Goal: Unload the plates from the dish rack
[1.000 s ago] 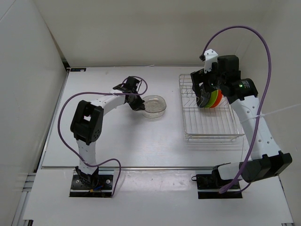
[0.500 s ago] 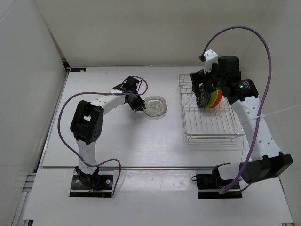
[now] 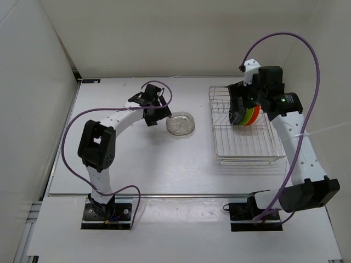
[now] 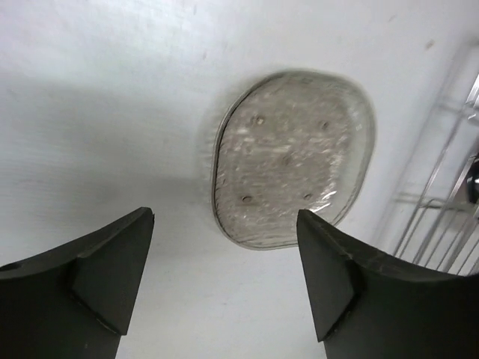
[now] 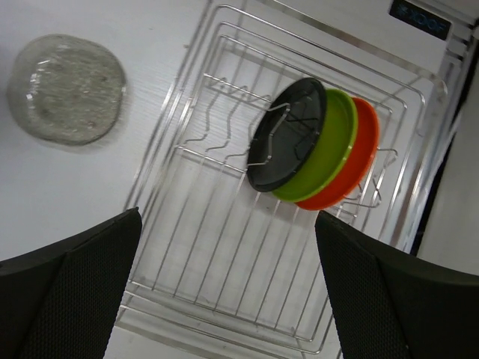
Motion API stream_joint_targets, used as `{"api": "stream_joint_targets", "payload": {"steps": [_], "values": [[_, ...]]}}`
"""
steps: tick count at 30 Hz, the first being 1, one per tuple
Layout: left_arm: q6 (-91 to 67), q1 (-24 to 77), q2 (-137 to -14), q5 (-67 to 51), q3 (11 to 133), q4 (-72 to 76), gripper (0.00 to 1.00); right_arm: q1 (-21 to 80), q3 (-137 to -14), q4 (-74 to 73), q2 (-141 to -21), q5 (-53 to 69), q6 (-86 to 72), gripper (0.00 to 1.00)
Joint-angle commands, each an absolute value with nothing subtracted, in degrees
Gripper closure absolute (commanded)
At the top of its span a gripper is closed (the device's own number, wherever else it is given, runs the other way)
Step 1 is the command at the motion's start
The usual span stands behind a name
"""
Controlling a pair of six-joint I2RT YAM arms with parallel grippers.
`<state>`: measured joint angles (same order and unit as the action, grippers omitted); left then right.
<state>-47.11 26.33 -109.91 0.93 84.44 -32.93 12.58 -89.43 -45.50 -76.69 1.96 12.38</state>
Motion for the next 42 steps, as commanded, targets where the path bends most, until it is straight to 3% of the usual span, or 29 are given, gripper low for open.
{"api": "stream_joint_targets", "payload": {"steps": [1,3,7,9,12,22,26,27,32,37,42], "values": [[-39.13,26.37,-100.82,8.95,88.33,-32.7,0.11,10.02,-88.69,-41.49,-78.57,-3.23,12.13,0.0],[-35.09,26.37,-97.66,13.85,88.33,-32.7,0.01,10.02,-88.68,-40.96,-81.38,-8.84,13.79,0.0],[-26.3,26.37,-93.26,20.64,87.63,-30.16,0.01,10.02,-90.17,-39.9,-86.56,-11.68,15.37,0.02],[-21.04,26.37,-91.16,22.23,87.1,-28.4,0.01,10.02,-91.13,-39.38,-89.81,-12.39,15.99,0.06],[-17.24,24.79,-89.75,22.24,87.62,-27.86,0.01,10.02,-93.51,-39.38,-94.12,-12.91,16.52,0.22],[-11.51,19.95,-84.2,20.48,91.14,-27.86,0.01,9.49,-96.24,-37.62,-104.32,-16.08,18.19,0.27],[-10.99,19.42,-83.67,19.78,91.67,-27.86,0.01,8.88,-96.24,-37.09,-106.6,-16.08,18.19,0.35],[-10.99,19.42,-83.67,19.78,91.67,-27.86,0.01,8.88,-96.24,-37.09,-106.61,-16.08,18.19,0.44],[-10.99,19.42,-83.67,19.16,90.35,-27.33,0.01,8.88,-96.24,-37.09,-107.14,-16.7,17.67,0.59],[-10.99,19.42,-83.67,18.02,90.35,-27.33,0.01,8.88,-96.24,-37.09,-107.14,-18.01,16.62,0.82],[-10.99,19.42,-83.67,18.02,89.82,-26.81,0.01,9.4,-96.24,-37.09,-107.14,-20.56,14.86,0.97]]}}
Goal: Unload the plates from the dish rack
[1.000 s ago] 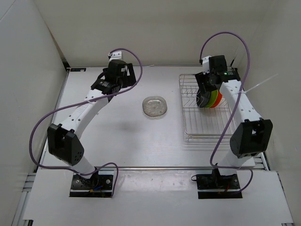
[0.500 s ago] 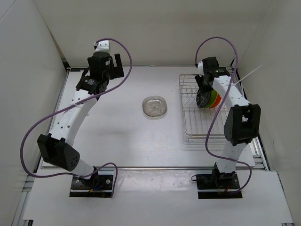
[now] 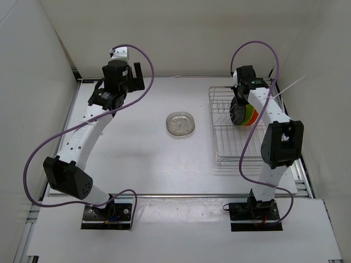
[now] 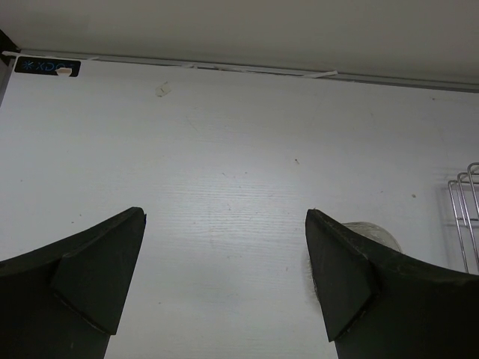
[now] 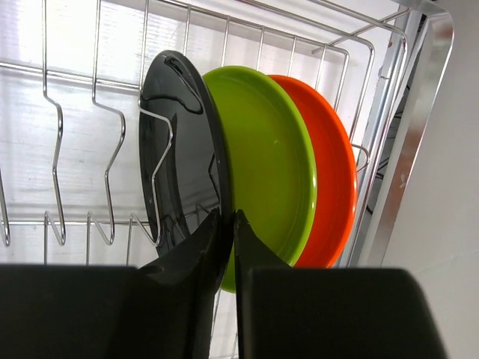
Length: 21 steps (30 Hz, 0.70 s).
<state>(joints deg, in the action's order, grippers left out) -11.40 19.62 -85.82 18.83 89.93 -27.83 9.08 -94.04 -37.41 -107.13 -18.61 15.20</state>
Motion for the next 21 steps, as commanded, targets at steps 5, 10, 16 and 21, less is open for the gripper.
{"api": "stream_joint_targets", "payload": {"steps": [5,10,16,21], "values": [[-10.99,19.42,-83.67,18.02,89.21,-26.81,0.01,11.07,-97.02,-38.84,-107.14,-24.16,12.4,1.0],[-10.46,19.42,-83.67,18.02,89.21,-26.81,0.01,11.6,-100.81,-43.32,-107.67,-26.19,8.62,1.0],[-10.46,19.42,-84.28,14.69,87.54,-26.28,0.01,12.13,-105.37,-46.83,-105.03,-28.48,6.68,1.0],[-9.14,19.42,-85.69,5.73,85.79,-25.14,0.01,12.13,-110.21,-50.1,-98.89,-29.27,6.68,1.0]]}}
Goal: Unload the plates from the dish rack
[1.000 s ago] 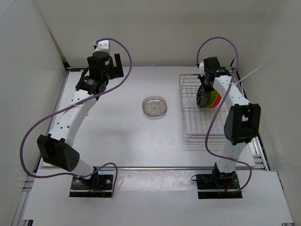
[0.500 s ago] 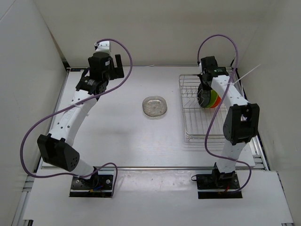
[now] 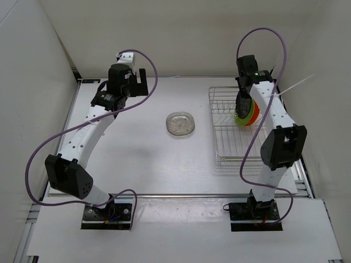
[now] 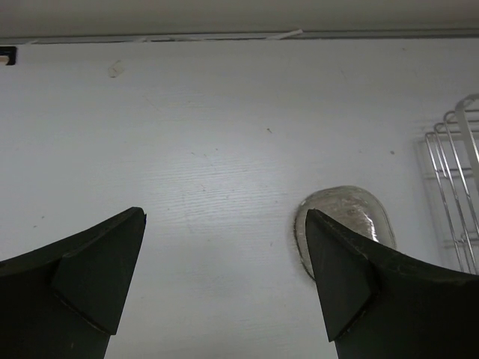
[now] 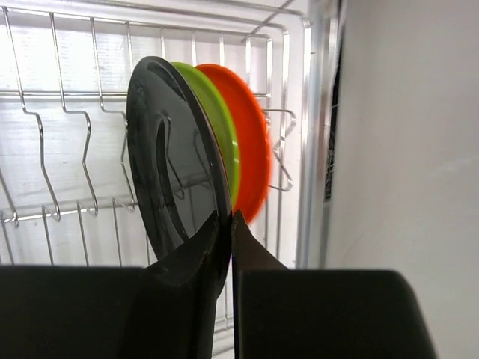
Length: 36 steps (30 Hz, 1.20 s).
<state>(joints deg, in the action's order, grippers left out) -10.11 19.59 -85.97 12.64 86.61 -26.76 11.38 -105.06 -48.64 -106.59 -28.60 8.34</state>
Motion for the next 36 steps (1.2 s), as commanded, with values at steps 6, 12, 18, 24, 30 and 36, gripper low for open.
{"api": "stream_joint_targets", "payload": {"steps": [6,12,18,24,30,36], "values": [[-10.8,19.42,-91.04,-8.85,92.96,-28.02,0.01,12.13,-107.6,-48.43,-86.07,-24.2,8.61,1.0],[-10.81,20.9,-95.53,-29.33,98.17,-28.56,0.01,11.6,-99.24,-46.58,-78.93,-7.42,9.76,1.0],[-11.34,26.88,-99.13,-44.37,103.35,-29.09,0.01,12.74,-95.89,-47.72,-77.52,13.7,10.99,1.0],[-10.28,33.83,-102.04,-46.06,109.06,-31.9,0.01,13.97,-95.36,-48.33,-78.57,17.04,10.99,1.0],[-10.89,34.45,-103.97,-42.01,107.5,-31.9,0.01,13.97,-94.83,-48.34,-76.82,20.21,12.04,1.0],[-10.2,34.45,-104.5,-37.45,106.7,-31.29,0.06,13.97,-94.83,-49.04,-76.82,21.71,13.18,1.0]]}}
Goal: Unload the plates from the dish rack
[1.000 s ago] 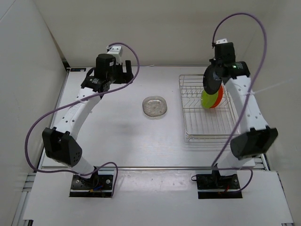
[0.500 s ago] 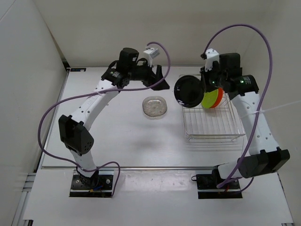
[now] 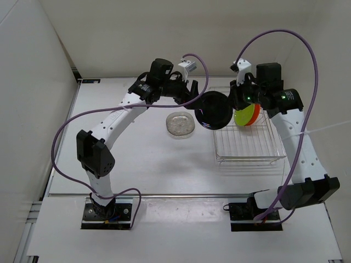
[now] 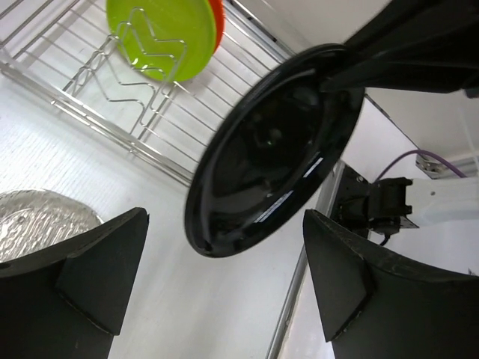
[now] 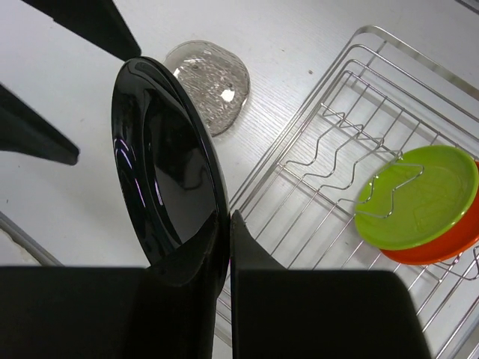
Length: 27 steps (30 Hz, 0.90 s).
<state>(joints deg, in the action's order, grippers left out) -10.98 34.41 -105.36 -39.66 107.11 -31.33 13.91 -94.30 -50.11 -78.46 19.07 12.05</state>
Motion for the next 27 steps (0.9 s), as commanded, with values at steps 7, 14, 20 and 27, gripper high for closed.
{"api": "stream_joint_targets", "payload": {"steps": [7,14,20,27], "values": [[-10.2,34.45,-104.5,-36.91,106.09,-31.29,0.21,13.97,-94.31,-49.57,-76.29,24.07,13.18,1.0],[-11.95,34.45,-105.56,-38.76,106.08,-30.67,0.67,13.97,-94.31,-50.1,-76.29,25.31,13.71,1.0],[-13.36,34.45,-105.56,-41.57,104.6,-28.92,0.89,13.97,-94.31,-50.1,-76.29,25.31,13.71,1.0],[-11.87,34.45,-101.17,-34.02,98.63,-28.39,0.89,13.97,-91.85,-49.05,-75.06,22.77,13.19,0.24]]}}
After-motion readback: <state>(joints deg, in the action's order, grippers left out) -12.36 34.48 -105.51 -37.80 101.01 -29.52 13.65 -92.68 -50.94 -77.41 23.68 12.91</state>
